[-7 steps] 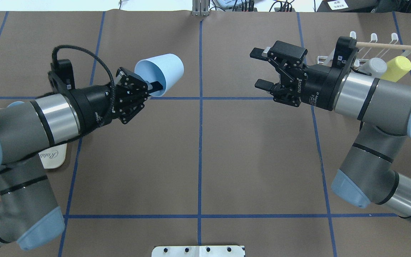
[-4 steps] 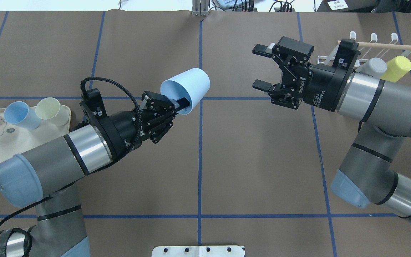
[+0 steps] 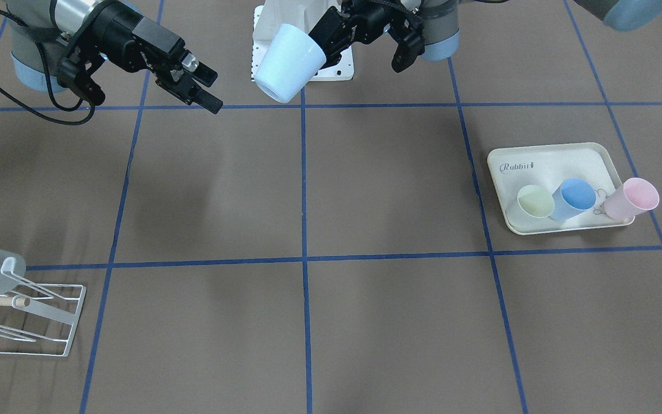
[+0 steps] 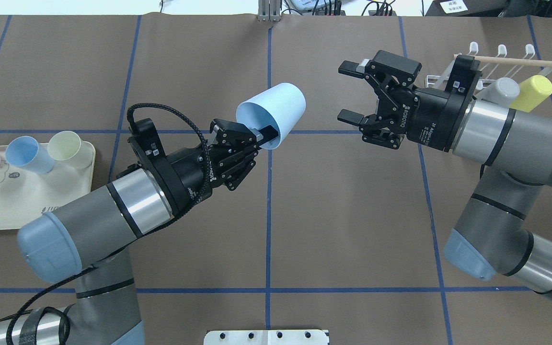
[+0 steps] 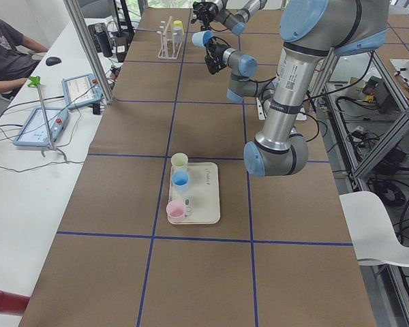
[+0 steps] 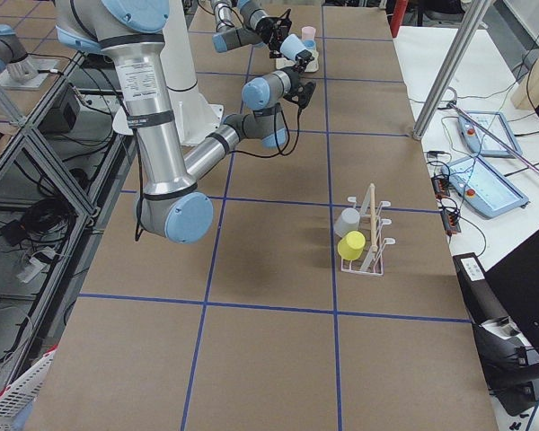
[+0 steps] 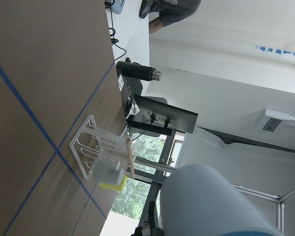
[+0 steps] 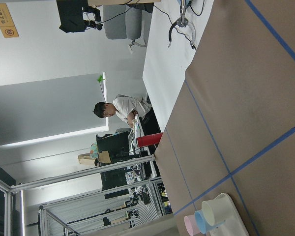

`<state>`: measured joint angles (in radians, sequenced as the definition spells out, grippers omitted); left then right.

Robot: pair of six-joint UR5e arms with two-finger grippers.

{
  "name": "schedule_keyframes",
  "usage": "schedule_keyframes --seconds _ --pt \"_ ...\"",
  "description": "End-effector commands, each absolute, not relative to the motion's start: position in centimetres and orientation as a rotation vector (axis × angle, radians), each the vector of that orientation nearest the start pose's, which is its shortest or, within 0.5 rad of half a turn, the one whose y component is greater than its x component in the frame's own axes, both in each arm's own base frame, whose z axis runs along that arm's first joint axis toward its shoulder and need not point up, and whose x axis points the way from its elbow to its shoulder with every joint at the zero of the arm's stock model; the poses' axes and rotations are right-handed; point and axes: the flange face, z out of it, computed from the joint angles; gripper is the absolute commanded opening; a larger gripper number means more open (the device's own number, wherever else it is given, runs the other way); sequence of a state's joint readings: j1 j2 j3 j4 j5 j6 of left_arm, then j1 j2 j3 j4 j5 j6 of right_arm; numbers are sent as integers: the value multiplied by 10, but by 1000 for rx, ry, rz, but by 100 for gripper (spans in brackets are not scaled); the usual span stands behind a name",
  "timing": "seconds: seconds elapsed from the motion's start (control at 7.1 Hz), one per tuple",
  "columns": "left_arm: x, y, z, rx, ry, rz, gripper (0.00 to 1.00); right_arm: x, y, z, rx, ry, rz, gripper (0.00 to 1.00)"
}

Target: Transfer IKEA cup to right arm and place on rack

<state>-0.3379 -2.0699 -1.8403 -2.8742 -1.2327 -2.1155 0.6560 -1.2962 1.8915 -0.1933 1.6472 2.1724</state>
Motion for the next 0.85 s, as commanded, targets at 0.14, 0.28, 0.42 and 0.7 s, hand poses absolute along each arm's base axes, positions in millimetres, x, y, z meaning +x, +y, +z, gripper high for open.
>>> schedule_keyframes --seconds 0.14,0.28,0.42,0.7 --pt "451 -333 119 3 2174 -895 0 -316 -398 221 -5 -2048 732 100" --pt "455 -334 112 2 2182 -895 0 -316 -398 221 -5 -2048 732 100" --pt "465 -338 104 5 2183 -893 0 -317 -398 222 -5 -2046 733 100" --pt "474 -341 98 7 2180 -895 0 -317 -399 223 -6 -2045 733 100"
